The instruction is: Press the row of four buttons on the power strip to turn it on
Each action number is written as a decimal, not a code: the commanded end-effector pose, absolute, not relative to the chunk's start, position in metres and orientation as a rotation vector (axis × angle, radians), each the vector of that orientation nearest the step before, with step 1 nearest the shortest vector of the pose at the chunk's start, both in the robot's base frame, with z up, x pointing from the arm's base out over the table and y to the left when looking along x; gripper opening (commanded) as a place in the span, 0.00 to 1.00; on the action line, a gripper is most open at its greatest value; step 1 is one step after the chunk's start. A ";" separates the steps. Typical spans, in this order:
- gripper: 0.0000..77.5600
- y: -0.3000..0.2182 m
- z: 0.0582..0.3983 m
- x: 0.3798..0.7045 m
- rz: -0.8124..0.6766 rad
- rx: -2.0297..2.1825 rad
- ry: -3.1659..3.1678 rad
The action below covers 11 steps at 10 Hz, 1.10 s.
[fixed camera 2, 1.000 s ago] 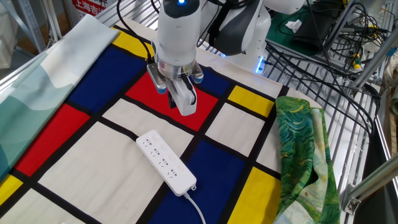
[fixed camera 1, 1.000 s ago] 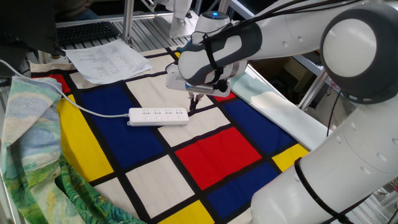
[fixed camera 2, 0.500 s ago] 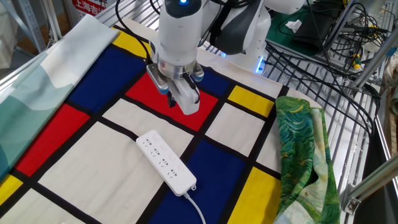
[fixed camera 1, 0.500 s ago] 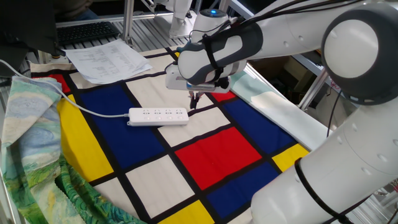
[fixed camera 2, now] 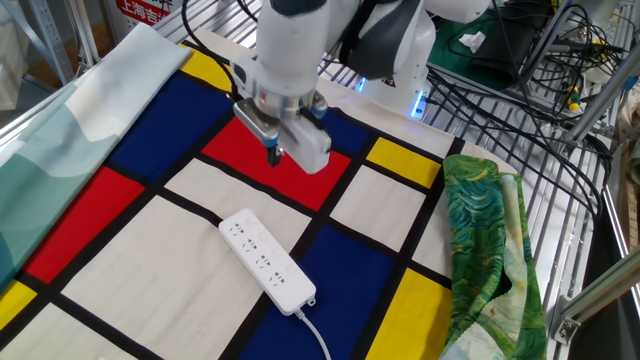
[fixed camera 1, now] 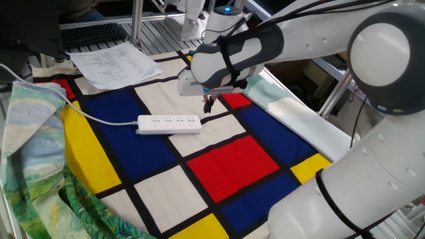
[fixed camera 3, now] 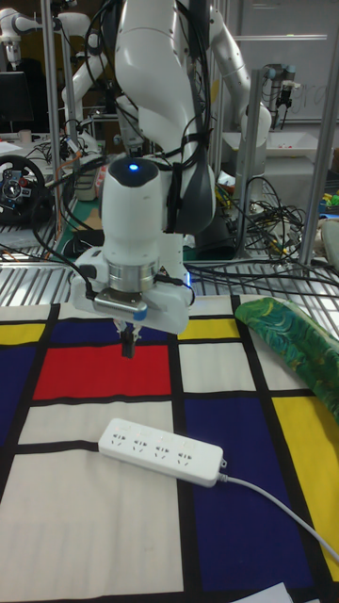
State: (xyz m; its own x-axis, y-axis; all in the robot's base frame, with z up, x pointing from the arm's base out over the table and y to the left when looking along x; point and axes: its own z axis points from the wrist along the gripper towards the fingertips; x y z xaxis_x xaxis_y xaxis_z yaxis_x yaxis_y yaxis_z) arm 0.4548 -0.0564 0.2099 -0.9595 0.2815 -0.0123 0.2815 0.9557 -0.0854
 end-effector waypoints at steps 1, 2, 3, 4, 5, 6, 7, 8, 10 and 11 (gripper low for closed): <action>0.01 -0.066 0.227 0.450 0.075 -0.328 -3.144; 0.01 -0.066 0.227 0.450 0.076 -0.309 -3.150; 0.01 -0.066 0.228 0.449 0.075 -0.287 -3.153; 0.01 -0.066 0.228 0.449 0.061 -0.275 -3.153; 0.01 -0.066 0.228 0.449 0.056 -0.265 -3.152; 0.01 -0.067 0.228 0.449 0.055 -0.257 -3.152; 0.01 -0.067 0.229 0.449 0.052 -0.247 -3.154; 0.01 -0.068 0.230 0.448 0.044 -0.241 -3.155; 0.01 -0.069 0.231 0.448 0.040 -0.230 -3.154; 0.01 -0.069 0.231 0.448 0.040 -0.226 -3.155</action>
